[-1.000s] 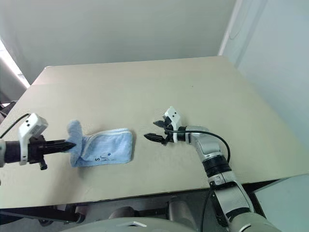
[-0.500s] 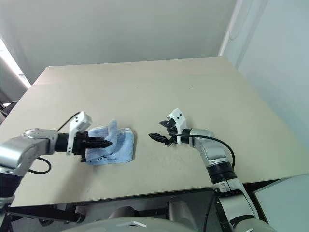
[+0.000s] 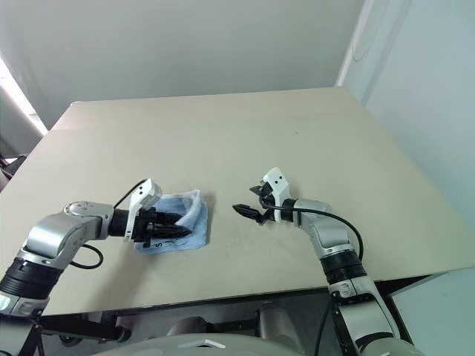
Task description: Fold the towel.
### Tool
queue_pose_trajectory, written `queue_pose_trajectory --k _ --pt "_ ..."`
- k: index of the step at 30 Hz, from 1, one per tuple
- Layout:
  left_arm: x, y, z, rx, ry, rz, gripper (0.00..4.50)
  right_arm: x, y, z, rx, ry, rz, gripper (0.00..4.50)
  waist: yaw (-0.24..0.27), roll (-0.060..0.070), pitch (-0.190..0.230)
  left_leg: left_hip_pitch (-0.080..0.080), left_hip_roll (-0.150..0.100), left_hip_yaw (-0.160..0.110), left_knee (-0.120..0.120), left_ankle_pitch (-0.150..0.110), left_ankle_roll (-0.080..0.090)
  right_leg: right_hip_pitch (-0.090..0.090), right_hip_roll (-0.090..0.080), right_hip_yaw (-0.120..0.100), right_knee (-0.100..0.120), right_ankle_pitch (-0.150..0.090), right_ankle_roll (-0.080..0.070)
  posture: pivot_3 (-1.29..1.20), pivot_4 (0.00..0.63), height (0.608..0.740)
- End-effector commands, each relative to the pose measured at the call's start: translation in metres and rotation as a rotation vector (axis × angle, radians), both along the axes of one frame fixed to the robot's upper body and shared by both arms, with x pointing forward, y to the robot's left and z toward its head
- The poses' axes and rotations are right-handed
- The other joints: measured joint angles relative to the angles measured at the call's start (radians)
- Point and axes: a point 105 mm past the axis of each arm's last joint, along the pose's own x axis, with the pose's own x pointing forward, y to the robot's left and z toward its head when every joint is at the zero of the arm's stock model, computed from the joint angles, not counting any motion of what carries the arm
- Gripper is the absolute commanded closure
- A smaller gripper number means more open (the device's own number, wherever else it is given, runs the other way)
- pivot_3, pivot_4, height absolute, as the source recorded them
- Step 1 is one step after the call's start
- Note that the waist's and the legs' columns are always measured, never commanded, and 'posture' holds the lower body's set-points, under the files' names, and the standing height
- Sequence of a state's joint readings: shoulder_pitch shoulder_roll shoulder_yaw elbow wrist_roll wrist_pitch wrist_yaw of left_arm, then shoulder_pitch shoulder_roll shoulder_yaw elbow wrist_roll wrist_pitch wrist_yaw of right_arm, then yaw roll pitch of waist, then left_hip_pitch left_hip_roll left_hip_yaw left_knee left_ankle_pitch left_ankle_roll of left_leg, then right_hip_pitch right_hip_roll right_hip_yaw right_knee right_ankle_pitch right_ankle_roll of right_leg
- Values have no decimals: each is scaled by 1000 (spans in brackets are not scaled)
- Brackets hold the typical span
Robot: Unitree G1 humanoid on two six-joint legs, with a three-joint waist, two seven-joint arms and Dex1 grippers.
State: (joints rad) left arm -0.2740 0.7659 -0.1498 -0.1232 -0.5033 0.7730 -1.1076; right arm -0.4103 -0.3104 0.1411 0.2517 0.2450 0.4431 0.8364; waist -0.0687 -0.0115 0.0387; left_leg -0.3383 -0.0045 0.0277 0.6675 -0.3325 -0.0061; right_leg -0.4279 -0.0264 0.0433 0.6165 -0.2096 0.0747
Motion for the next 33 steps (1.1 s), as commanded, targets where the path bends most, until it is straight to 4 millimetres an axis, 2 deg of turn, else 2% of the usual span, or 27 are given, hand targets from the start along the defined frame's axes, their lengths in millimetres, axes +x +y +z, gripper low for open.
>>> queue_pose_trajectory --k 1,8,9,11,14,20,21,23,26,29,33 --pt "2 3 23 -4 -127 -12 958 9 1 18 18 -67 -5 0 0 0 0 0 0 0 0 0 0 0 0 0 0 0 0 0 0 740" --pt "14 13 63 -56 -361 70 958 10 11 37 97 -90 40 0 0 0 0 0 0 0 0 0 0 0 0 0 0 0 0 0 0 740" --pt "16 18 61 -31 -384 85 958 9 13 40 111 -92 55 0 0 0 0 0 0 0 0 0 0 0 0 0 0 0 0 0 0 740" --pt "22 28 51 40 -422 104 958 7 16 45 139 -89 79 0 1 0 0 0 0 0 0 0 0 0 0 0 0 0 0 0 0 740" --pt "36 28 43 -31 -412 189 958 4 20 53 179 -85 115 0 2 0 0 0 0 0 0 0 0 0 0 0 1 0 0 0 0 740" --pt "48 2 4 -72 -397 203 958 -10 24 61 223 -53 198 0 17 0 0 0 0 0 1 0 0 0 -1 0 1 1 1 0 0 740" --pt "46 -3 -7 -57 -365 174 958 -12 23 60 219 -49 203 0 21 0 0 0 0 0 1 0 0 0 -1 0 1 1 1 0 0 740" --pt "24 -14 -30 -16 -301 32 958 -13 23 58 210 -40 200 0 23 0 0 0 0 0 1 0 0 0 0 0 1 1 1 0 0 740" --pt "7 -17 -52 38 -272 -51 958 -14 22 55 199 -28 189 0 25 0 -1 1 0 0 1 0 0 0 0 0 1 1 0 0 0 740" --pt "9 -15 -55 45 -285 -41 958 -14 20 52 176 -29 174 0 26 1 -2 1 0 0 1 0 0 1 0 0 2 1 0 0 0 740" --pt "14 -12 -48 53 -340 -39 958 -12 17 49 169 -19 153 0 25 1 -2 1 0 0 1 0 0 2 0 0 2 0 0 0 0 740"
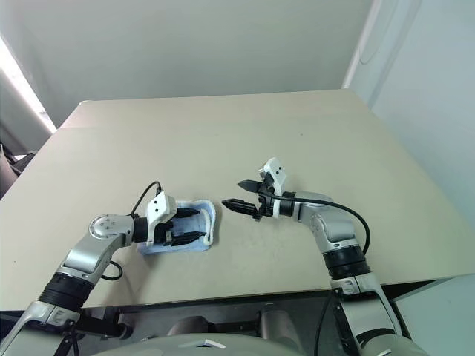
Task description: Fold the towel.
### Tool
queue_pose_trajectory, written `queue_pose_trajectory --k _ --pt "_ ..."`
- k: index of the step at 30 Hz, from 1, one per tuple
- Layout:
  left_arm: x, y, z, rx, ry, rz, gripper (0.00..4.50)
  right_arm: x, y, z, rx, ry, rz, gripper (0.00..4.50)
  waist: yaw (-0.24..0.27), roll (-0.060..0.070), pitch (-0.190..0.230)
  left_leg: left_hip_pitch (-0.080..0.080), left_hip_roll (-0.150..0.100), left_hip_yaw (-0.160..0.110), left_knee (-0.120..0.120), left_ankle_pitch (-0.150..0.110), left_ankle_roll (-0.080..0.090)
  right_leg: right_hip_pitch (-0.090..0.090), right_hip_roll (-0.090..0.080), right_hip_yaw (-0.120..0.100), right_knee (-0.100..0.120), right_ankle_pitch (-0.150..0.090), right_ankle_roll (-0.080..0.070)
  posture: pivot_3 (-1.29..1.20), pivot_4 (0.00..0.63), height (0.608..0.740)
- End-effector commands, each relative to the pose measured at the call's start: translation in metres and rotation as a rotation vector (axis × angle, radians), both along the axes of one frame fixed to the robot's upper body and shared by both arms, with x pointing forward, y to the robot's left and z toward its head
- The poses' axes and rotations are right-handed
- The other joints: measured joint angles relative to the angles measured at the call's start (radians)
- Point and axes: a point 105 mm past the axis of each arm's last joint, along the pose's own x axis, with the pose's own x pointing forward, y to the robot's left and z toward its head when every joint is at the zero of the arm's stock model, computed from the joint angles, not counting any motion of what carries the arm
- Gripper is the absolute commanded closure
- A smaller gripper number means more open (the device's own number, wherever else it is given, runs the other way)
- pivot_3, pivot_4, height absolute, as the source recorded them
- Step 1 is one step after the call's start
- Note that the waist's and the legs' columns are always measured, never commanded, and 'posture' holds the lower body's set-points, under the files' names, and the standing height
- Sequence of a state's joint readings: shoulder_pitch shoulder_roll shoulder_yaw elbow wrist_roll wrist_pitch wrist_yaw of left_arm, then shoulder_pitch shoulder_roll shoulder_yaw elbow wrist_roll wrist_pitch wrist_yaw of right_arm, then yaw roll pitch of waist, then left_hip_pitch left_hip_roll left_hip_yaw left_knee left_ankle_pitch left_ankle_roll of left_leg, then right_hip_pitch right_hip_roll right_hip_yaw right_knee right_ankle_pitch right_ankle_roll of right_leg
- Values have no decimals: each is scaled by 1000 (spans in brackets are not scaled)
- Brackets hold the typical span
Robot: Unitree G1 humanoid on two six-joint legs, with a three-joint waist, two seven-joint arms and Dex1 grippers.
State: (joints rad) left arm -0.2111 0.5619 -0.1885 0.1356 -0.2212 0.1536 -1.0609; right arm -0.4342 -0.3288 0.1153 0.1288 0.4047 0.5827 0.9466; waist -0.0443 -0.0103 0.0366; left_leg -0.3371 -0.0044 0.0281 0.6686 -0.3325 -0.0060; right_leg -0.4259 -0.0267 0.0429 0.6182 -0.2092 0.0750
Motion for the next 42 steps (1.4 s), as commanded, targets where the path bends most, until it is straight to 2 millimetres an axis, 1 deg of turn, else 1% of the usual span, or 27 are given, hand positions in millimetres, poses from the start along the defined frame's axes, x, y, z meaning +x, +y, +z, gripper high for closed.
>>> queue_pose_trajectory --k 1,4,6,7,9,10,11,14,16,18,20,23,26,31,34,37,39,42 --pt "0 5 -4 32 -1 2 958 2 2 11 1 -42 -2 0 0 0 0 0 0 0 0 0 0 0 0 0 0 0 0 0 0 740" --pt "6 10 18 -15 -49 18 958 1 3 11 25 -2 3 0 0 0 0 0 0 0 0 0 0 0 0 0 0 0 0 0 0 740" --pt "9 16 36 -35 -93 29 958 1 2 11 51 59 1 0 -1 0 0 0 0 0 0 0 0 0 0 0 0 0 0 0 0 740" --pt "9 18 42 -36 -109 32 958 1 1 10 59 83 -4 0 -1 -1 0 0 1 0 0 0 0 -1 0 0 1 0 0 0 0 740" --pt "10 28 58 -44 -138 66 958 4 1 -1 49 202 -34 0 -1 -1 0 0 1 0 0 0 0 -1 0 0 1 0 0 0 0 740" --pt "11 31 63 -48 -142 81 958 4 1 -5 46 254 -39 0 -1 -1 0 0 1 0 0 0 0 -1 0 0 1 0 0 0 0 740" --pt "12 39 72 -58 -156 112 958 1 3 -7 54 318 -30 0 0 0 0 0 1 0 0 0 0 -1 0 0 1 0 0 0 0 740" --pt "11 60 93 -100 -177 194 958 -10 11 -8 99 509 31 0 -2 0 0 -1 1 -1 0 0 0 -2 0 0 1 0 0 0 0 740" --pt "0 67 94 -74 -177 201 958 -15 15 -6 124 611 71 0 -7 0 0 -1 1 0 0 0 0 -2 0 0 1 0 0 0 0 740" --pt "-11 73 86 -35 -153 210 958 -18 18 -5 145 682 91 0 -7 0 0 -1 1 0 -1 0 0 -3 -1 0 1 0 0 0 0 740" --pt "-23 80 75 12 -122 220 958 -22 22 -8 153 731 104 0 -3 0 0 -1 1 0 -1 0 0 -3 -1 0 0 0 0 0 0 740" --pt "-42 82 64 38 -63 209 958 -32 30 -12 156 814 146 0 -1 0 0 -1 1 -1 -1 0 0 -3 -1 -1 0 0 0 0 0 740" --pt "-44 91 58 35 -58 285 958 -36 43 -18 134 865 169 0 0 -1 0 -1 1 -1 0 0 0 -3 -1 -1 0 0 -1 0 0 740" --pt "-53 84 54 6 -52 310 958 -34 58 -28 120 961 153 0 -6 -1 0 -1 1 0 0 0 0 -2 -1 -1 1 0 0 0 0 740" --pt "-55 84 49 13 -52 335 958 -30 68 -30 116 990 143 0 -15 -1 0 -1 1 -1 0 0 0 -2 -1 -1 1 0 0 0 0 740" --pt "-54 83 51 -7 -62 352 958 -27 77 -32 119 1016 137 0 -27 -2 -1 -1 1 -1 0 0 0 -2 -1 -1 2 0 0 0 0 740" --pt "-52 81 55 -37 -74 367 958 -28 85 -33 118 1023 144 0 -31 -3 -2 0 2 -1 0 0 0 -2 -1 -1 2 1 -1 0 0 740" --pt "-48 85 60 -51 -86 392 958 -32 97 -31 129 1044 180 0 -39 -3 -2 0 3 -1 0 0 0 -2 0 -1 3 1 -2 0 0 740"
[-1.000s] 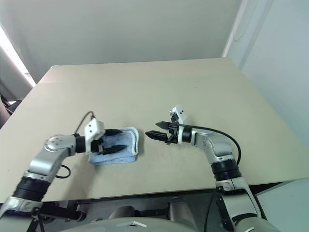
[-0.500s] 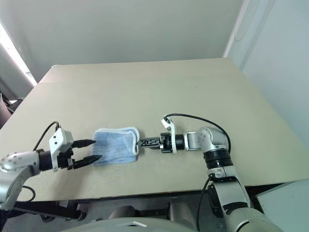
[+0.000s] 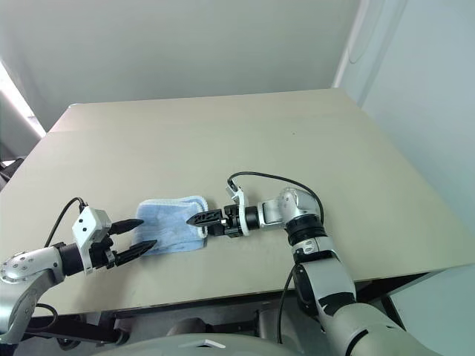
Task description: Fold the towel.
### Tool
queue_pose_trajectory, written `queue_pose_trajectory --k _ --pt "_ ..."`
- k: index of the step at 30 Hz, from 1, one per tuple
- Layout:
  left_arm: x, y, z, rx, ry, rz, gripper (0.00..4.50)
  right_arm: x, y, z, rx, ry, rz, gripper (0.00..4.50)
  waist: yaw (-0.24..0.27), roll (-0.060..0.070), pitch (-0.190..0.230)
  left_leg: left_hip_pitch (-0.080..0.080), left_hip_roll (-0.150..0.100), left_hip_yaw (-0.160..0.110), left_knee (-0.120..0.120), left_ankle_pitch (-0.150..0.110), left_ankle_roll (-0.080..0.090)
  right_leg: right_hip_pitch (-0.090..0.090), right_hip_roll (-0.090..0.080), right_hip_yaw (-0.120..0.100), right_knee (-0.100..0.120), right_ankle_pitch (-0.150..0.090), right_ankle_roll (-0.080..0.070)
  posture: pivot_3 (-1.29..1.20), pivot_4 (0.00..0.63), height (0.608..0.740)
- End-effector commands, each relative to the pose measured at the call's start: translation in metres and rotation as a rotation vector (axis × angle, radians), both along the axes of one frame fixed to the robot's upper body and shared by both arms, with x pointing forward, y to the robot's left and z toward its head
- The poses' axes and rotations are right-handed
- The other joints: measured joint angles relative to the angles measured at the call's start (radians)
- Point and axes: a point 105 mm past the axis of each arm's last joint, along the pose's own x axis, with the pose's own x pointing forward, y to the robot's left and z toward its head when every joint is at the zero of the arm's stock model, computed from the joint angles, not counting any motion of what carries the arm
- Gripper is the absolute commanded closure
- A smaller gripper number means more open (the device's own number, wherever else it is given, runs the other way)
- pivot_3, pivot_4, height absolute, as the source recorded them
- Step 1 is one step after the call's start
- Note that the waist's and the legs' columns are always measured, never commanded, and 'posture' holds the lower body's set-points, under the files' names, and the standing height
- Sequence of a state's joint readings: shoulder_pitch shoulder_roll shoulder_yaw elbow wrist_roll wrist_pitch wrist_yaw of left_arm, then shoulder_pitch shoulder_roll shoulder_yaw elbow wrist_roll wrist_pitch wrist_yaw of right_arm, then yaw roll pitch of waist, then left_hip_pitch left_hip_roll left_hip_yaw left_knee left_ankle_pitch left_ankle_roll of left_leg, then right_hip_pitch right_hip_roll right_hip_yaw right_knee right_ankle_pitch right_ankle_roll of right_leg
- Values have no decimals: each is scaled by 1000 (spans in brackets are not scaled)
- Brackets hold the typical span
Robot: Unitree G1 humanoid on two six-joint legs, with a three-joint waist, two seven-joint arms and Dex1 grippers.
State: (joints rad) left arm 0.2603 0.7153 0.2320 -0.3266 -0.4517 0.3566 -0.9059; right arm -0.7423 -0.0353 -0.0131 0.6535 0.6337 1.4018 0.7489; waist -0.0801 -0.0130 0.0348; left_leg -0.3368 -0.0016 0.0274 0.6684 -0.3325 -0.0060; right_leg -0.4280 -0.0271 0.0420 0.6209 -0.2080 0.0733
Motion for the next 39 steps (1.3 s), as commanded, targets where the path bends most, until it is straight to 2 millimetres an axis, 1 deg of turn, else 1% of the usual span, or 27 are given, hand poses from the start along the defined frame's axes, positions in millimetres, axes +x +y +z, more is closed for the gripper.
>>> queue_pose_trajectory --k 1,3,6,9,11,12,17,21,23,26,31,34,36,39 --pt "11 7 20 -3 -80 36 958 -4 22 5 30 -3 38 0 -5 0 0 0 0 0 0 0 0 0 1 0 1 0 0 0 0 740" --pt "15 11 22 1 -89 52 958 -7 31 4 39 8 48 0 -11 0 0 0 1 -1 0 0 0 0 2 0 1 0 -1 0 0 740" --pt "15 9 24 -3 -93 51 958 -15 44 3 49 21 82 0 -24 1 0 0 1 -1 0 0 0 0 2 0 2 0 -1 0 0 740" --pt "12 8 21 7 -80 49 958 -16 48 4 61 12 89 0 -27 0 0 0 1 -1 0 0 0 -1 1 0 2 0 -1 0 0 740" --pt "11 9 17 19 -72 49 929 -14 46 5 62 12 77 368 -27 0 0 0 0 -1 0 0 0 -1 0 0 1 0 -1 0 0 740" --pt "11 10 17 20 -72 55 929 -14 44 6 72 16 80 619 -25 1 0 -1 0 -1 0 0 0 -1 0 0 1 0 -1 0 0 740" --pt "13 13 15 22 -71 70 929 -11 37 3 66 33 53 2434 -19 1 0 -1 0 -1 0 0 0 -2 0 -1 1 0 -1 0 0 740" --pt "17 16 17 24 -82 87 929 -3 31 12 86 7 31 3894 -18 1 0 -1 0 -1 0 0 0 -2 0 -1 0 0 -1 0 0 740" --pt "20 19 22 1 -99 111 929 4 28 22 112 -23 14 4490 -18 1 0 -1 0 -2 0 0 0 -1 0 -1 -1 0 -1 0 0 740" --pt "25 31 28 -39 -125 185 929 21 26 44 170 -78 -32 4490 -18 1 1 -1 -1 -1 0 0 0 -1 -1 -1 -1 0 -1 0 0 740" --pt "28 51 34 -120 -147 309 929 52 33 84 232 -218 -114 4490 -22 2 1 -1 0 -2 -1 0 0 -2 0 -1 -1 0 -1 0 0 740" --pt "28 54 35 -149 -152 345 929 75 33 101 253 -295 -198 4490 -21 2 1 -2 0 -2 -2 0 0 -3 -1 -1 -1 0 -1 0 0 740" --pt "28 52 33 -161 -150 361 929 91 32 105 237 -343 -277 4490 -20 2 1 -3 0 -2 -3 0 0 -3 -2 -1 -2 0 -1 0 0 740" --pt "28 50 31 -173 -150 382 929 107 32 96 145 -471 -363 4490 -19 1 0 -3 -1 -2 -3 0 0 -3 -3 -1 -3 0 -1 0 0 740"
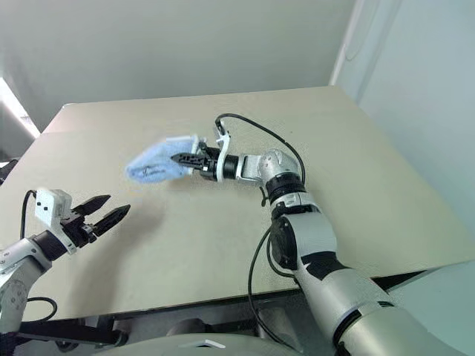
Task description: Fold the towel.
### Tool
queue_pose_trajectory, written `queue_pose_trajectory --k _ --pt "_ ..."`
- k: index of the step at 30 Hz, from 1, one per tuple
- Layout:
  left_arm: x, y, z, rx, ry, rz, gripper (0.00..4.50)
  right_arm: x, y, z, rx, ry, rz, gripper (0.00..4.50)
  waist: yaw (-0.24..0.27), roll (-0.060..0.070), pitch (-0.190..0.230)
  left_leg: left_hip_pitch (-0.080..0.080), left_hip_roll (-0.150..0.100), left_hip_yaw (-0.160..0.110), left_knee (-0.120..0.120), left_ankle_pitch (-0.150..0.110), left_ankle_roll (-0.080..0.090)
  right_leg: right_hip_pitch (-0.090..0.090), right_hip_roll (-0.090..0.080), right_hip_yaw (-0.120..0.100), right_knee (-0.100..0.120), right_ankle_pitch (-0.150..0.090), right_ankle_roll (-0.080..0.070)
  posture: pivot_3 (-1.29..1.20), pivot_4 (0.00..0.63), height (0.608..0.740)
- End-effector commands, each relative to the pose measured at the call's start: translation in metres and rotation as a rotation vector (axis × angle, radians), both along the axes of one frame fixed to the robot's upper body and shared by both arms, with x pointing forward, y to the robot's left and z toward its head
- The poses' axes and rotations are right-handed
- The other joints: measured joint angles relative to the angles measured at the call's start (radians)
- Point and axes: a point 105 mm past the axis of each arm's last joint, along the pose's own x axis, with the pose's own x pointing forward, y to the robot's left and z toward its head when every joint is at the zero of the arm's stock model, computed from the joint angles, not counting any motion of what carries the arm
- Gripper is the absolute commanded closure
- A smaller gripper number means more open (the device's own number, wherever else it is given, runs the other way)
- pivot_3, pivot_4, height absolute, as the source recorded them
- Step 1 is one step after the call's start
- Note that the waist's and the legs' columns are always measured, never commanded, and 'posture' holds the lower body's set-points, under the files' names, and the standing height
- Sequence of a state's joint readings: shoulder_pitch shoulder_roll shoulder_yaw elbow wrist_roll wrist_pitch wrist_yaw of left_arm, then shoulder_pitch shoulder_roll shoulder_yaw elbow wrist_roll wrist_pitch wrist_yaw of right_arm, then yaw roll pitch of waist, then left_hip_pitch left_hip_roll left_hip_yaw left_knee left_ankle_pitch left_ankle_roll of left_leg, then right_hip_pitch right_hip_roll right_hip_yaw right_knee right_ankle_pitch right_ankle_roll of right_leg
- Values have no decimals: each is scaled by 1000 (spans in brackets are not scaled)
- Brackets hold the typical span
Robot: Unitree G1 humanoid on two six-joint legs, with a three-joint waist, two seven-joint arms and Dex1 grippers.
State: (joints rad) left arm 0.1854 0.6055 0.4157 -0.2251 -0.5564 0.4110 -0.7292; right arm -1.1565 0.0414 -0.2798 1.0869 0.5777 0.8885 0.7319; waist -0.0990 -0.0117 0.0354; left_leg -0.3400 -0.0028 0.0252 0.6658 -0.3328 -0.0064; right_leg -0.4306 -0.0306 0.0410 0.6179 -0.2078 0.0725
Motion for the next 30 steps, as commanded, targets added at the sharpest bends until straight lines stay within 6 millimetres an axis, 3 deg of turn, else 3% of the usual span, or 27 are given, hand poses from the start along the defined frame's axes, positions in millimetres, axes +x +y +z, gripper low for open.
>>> queue_pose_trajectory --k 1,10,14,20,23,30 --pt "2 0 11 -5 -47 27 929 18 0 -1 -74 -133 -114 4490 0 -1 -1 0 0 0 0 0 0 0 0 0 0 0 0 0 0 740" --pt "-1 3 14 -5 -67 71 929 16 -17 -62 -159 14 -246 4490 -1 0 0 0 0 -1 -1 0 0 -1 -1 0 0 0 -1 0 0 740" --pt "-4 5 13 -1 -60 76 929 6 -17 -72 -128 83 -198 3421 -1 1 1 0 0 -1 -1 0 0 -1 -2 0 0 0 -1 0 0 740" --pt "-1 4 12 -2 -51 65 929 -5 -18 -82 -122 153 -148 1177 -1 1 0 0 0 -1 -1 0 0 0 -1 0 1 0 -1 0 0 740" --pt "2 4 12 0 -47 59 929 -8 -20 -78 -105 156 -109 112 -1 1 0 0 0 -1 -1 0 0 0 -1 0 0 0 -1 0 0 740" --pt "7 5 11 4 -35 46 929 -8 -40 -65 -127 104 -27 23 0 1 0 0 0 -1 -1 0 0 0 -1 0 0 0 -1 0 0 740"
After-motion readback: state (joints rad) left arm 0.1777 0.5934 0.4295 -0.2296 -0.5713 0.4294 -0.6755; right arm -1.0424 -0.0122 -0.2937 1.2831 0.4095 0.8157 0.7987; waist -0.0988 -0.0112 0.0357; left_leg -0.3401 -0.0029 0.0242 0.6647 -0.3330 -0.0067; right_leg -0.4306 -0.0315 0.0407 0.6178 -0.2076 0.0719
